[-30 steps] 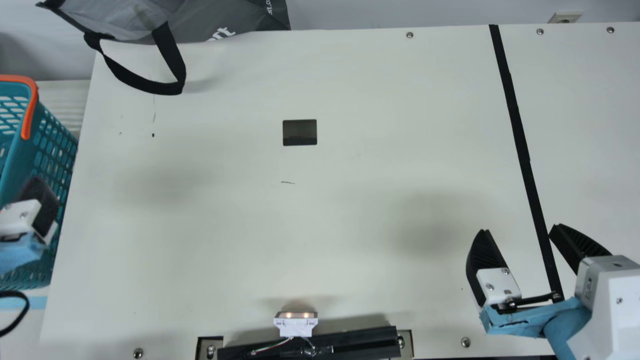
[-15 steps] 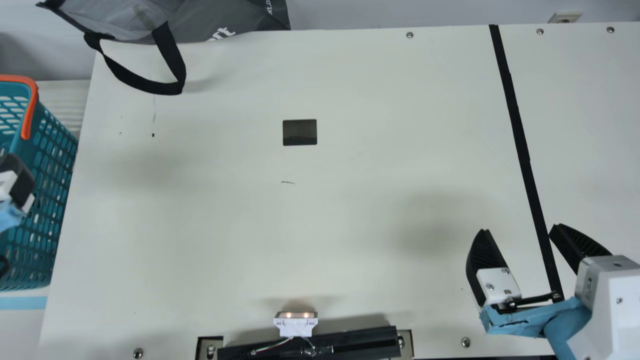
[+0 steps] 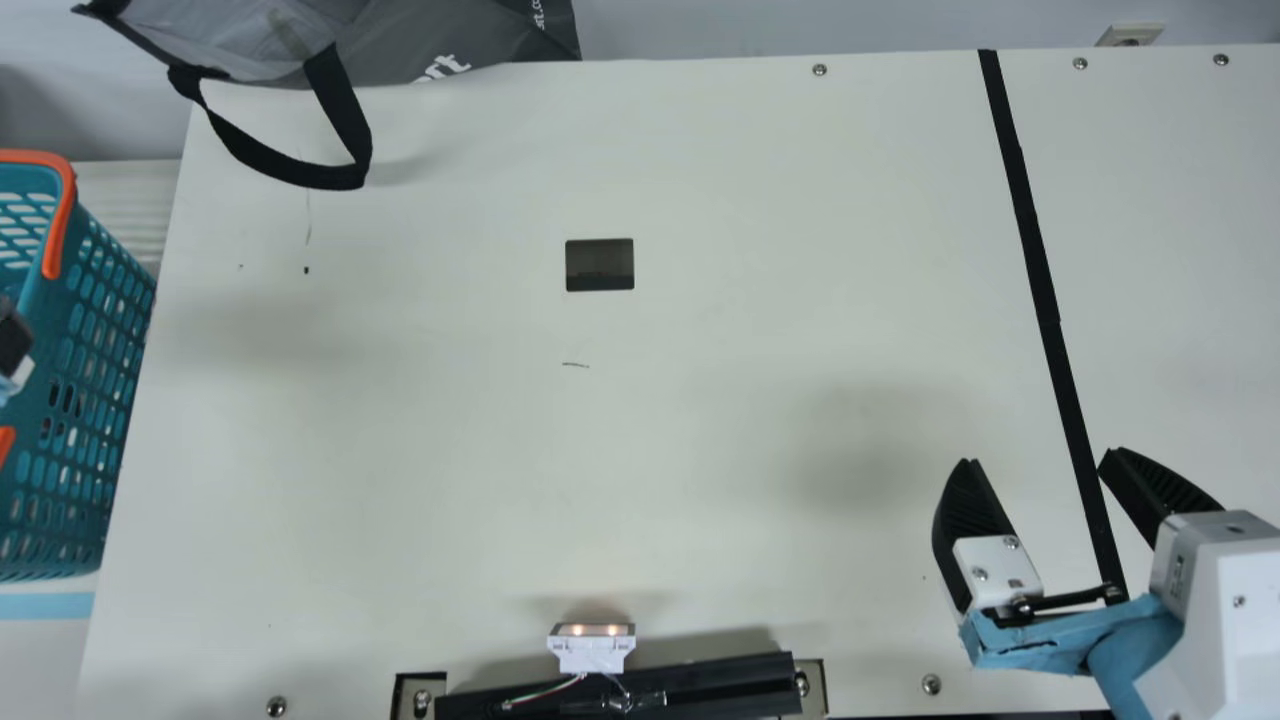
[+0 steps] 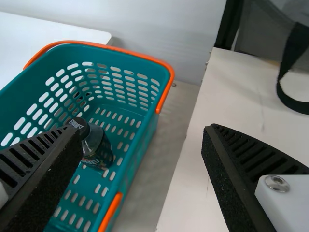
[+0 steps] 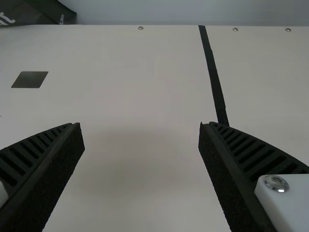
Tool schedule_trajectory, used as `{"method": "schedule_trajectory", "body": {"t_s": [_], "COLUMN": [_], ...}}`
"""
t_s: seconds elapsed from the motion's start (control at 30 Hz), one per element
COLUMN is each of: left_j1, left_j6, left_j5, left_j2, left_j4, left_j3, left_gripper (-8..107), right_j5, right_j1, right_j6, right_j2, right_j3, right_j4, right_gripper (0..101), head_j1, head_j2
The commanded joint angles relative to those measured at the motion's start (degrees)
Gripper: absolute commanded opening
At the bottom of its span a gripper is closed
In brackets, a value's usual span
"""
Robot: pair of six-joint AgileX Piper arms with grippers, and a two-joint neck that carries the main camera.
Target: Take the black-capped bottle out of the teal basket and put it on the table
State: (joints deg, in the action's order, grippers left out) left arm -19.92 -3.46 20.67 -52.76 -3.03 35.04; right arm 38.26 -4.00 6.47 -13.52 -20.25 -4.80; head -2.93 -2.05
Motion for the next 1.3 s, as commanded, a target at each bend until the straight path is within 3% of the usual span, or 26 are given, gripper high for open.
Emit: {"method": "schedule_trajectory", "body": {"t_s": [0.0,1.27], "left_j1": [-0.9,-15.9], "left_j6": [-1.5,-34.0], "left_j5": [-0.6,-0.2], "left_j2": [-1.3,-23.3], "left_j4": [-1.2,-27.3], "left_j3": [0.4,11.5], "left_gripper": [107,107], "right_j5": [0.0,0.0], "right_j1": [0.0,0.0], "right_j6": [0.0,0.0], "right_j2": [0.0,0.0], "right_j3": [0.0,0.0], "right_j4": [0.0,0.1], "right_gripper": [91,91], "head_j1": [0.2,0.2], "head_j2": [0.5,0.5]}}
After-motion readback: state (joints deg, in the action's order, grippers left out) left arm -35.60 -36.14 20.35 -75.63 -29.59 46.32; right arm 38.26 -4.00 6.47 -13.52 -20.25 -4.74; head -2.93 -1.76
